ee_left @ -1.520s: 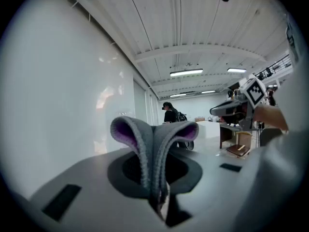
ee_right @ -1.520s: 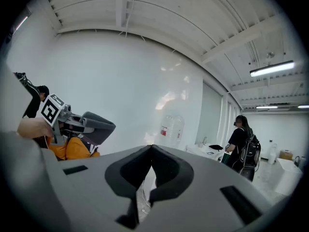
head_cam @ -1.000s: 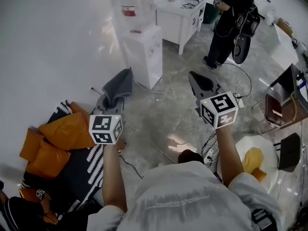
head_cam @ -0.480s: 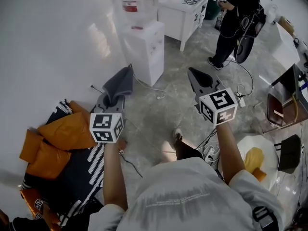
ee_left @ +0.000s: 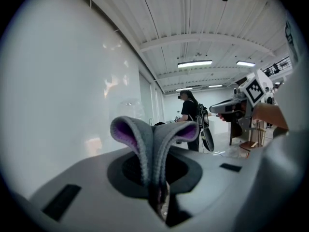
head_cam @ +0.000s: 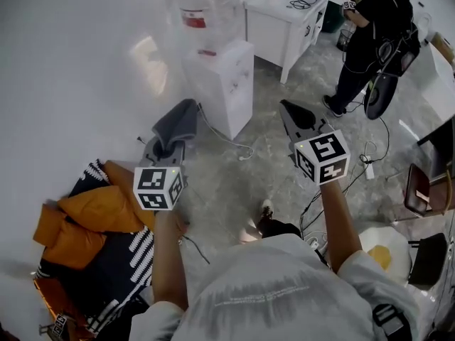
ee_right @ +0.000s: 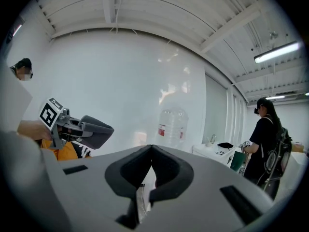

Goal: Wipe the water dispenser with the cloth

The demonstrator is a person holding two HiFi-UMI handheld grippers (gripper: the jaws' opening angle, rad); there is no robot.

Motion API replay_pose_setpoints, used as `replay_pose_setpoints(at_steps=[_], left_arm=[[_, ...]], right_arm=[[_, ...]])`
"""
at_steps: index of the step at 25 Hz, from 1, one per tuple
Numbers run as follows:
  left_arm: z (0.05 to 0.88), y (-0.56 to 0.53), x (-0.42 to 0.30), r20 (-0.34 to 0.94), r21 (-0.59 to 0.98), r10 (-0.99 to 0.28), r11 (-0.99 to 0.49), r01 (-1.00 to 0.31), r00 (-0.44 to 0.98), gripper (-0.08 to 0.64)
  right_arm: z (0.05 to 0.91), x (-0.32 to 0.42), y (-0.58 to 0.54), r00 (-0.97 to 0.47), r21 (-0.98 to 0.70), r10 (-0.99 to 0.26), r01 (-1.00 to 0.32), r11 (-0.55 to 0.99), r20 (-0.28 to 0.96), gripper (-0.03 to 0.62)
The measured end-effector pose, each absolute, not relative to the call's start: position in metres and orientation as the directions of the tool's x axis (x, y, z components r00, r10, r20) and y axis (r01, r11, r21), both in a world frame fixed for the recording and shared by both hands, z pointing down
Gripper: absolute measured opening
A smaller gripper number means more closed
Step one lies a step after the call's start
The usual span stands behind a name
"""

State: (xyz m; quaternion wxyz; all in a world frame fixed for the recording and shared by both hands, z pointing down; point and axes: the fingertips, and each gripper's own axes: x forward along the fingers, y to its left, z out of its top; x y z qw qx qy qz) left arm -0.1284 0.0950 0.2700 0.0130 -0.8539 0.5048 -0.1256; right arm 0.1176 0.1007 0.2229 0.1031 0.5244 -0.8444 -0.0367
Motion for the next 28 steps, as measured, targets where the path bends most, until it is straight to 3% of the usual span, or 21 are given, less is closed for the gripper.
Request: replay_pose_setpoints(at_steps=[16,28], left_arm=[[0.273,-0.076,-0.051,0.235,-0.087,-0.904,-0.386,-0.918,0.358,0.046],[0.293,-0.135,-0.056,0.269,-0.062,-0.905,-0.359,-0.931,0.331,0.046]], right_arm=[[0.22,0.197,-0.089,-0.566,0.142,-0.812,-0.801,0.582,0.142,0.014],[0.247,0.182,-0.151,-0.622,0.082,-0.759,-0.761,0.644,0.192,0.014]])
